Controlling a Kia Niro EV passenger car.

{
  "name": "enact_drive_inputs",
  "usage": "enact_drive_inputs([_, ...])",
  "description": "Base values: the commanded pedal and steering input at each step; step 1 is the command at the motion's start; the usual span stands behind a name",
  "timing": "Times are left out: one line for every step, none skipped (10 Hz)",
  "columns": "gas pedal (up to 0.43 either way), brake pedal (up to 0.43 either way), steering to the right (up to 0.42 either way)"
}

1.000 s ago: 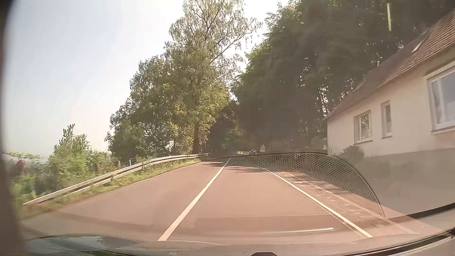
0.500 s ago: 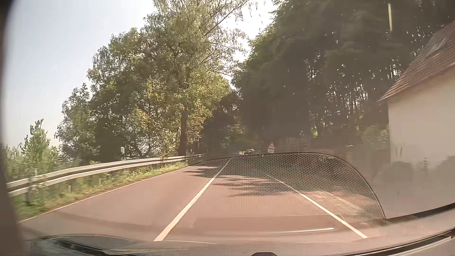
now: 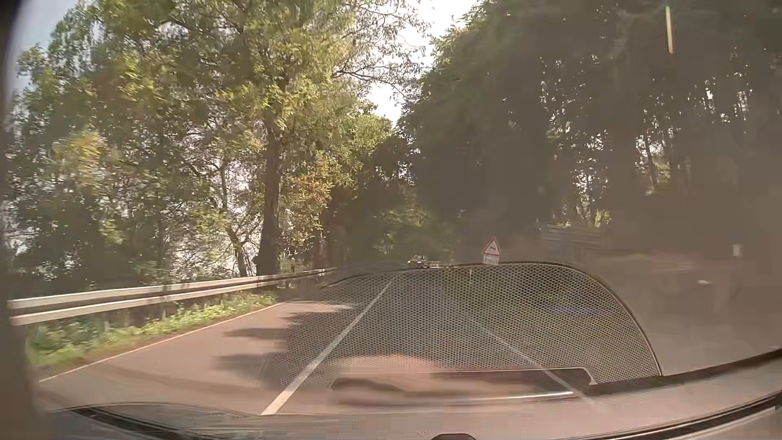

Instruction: Follow the waypoints while adhering to traffic rules and regulations

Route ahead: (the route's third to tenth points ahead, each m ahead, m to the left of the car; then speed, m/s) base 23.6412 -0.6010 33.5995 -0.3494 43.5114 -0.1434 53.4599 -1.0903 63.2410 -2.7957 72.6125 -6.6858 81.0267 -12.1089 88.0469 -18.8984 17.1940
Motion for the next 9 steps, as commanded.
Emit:
enact_drive_inputs([0.008, 0.0, -0.003])
enact_drive_inputs([0.0, 0.0, -0.003])
enact_drive_inputs([0.0, 0.0, -0.003])
enact_drive_inputs([0.0, 0.0, -0.003])
enact_drive_inputs([0.0, 0.0, -0.003])
enact_drive_inputs([0.0, 0.0, -0.003])
enact_drive_inputs([0.0, 0.0, -0.002])
enact_drive_inputs([0.0, 0.0, -0.001])
enact_drive_inputs([0.0, 0.0, 0.0])
